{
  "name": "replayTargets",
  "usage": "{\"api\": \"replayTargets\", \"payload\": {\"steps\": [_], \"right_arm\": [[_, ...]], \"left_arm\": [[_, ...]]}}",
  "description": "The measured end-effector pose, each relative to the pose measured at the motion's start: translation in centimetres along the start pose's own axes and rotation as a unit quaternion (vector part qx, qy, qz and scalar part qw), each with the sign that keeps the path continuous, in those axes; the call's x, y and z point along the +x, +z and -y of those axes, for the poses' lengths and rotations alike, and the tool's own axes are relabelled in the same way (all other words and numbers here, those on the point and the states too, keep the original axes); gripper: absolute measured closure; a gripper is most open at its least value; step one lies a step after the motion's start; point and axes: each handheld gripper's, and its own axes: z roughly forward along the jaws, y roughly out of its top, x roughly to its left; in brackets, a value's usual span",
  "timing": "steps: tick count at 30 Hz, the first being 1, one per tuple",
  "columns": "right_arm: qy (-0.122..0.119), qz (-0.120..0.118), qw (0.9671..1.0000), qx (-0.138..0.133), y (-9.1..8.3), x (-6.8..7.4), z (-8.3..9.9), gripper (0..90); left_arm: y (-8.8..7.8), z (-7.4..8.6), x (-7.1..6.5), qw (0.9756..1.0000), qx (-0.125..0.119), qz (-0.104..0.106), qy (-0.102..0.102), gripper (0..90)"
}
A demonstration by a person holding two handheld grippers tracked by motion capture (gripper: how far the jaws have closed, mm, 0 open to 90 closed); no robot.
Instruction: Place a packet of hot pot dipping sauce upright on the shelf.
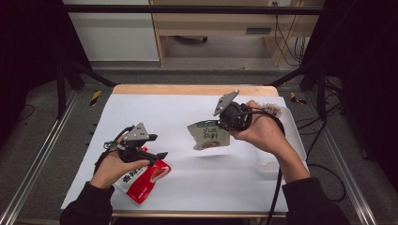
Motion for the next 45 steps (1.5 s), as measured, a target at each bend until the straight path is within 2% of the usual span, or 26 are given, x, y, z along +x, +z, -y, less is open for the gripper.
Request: {"api": "replayTargets", "payload": {"steps": [5,8,21,31,36,45], "right_arm": [[0.003,0.011,0.9999,-0.006,-1.0,-0.7,0.3,90.0],[0.01,0.019,0.9996,-0.018,-1.8,-1.3,0.9,90.0],[0.031,0.048,0.9976,-0.038,-4.6,-2.5,2.5,90.0],[0.055,0.073,0.9943,-0.055,-7.3,-3.9,3.8,90.0],[0.065,0.084,0.9927,-0.057,-8.5,-4.5,4.9,90.0],[0.084,0.096,0.9901,-0.06,-9.4,-5.9,7.1,90.0]], "left_arm": [[0.2,0.2,0.1,1.0,0.006,-0.002,-0.005,17.7],[0.4,0.3,0.1,0.9999,0.007,-0.003,-0.008,16.0],[1.0,0.6,0.0,0.9998,0.019,0.001,-0.006,13.9],[1.0,0.7,0.0,0.9997,0.024,-0.004,-0.005,13.4],[0.8,0.7,0.2,0.9998,0.013,-0.014,-0.01,13.4],[0.8,0.7,0.2,0.9997,0.017,-0.018,-0.005,13.4]]}}
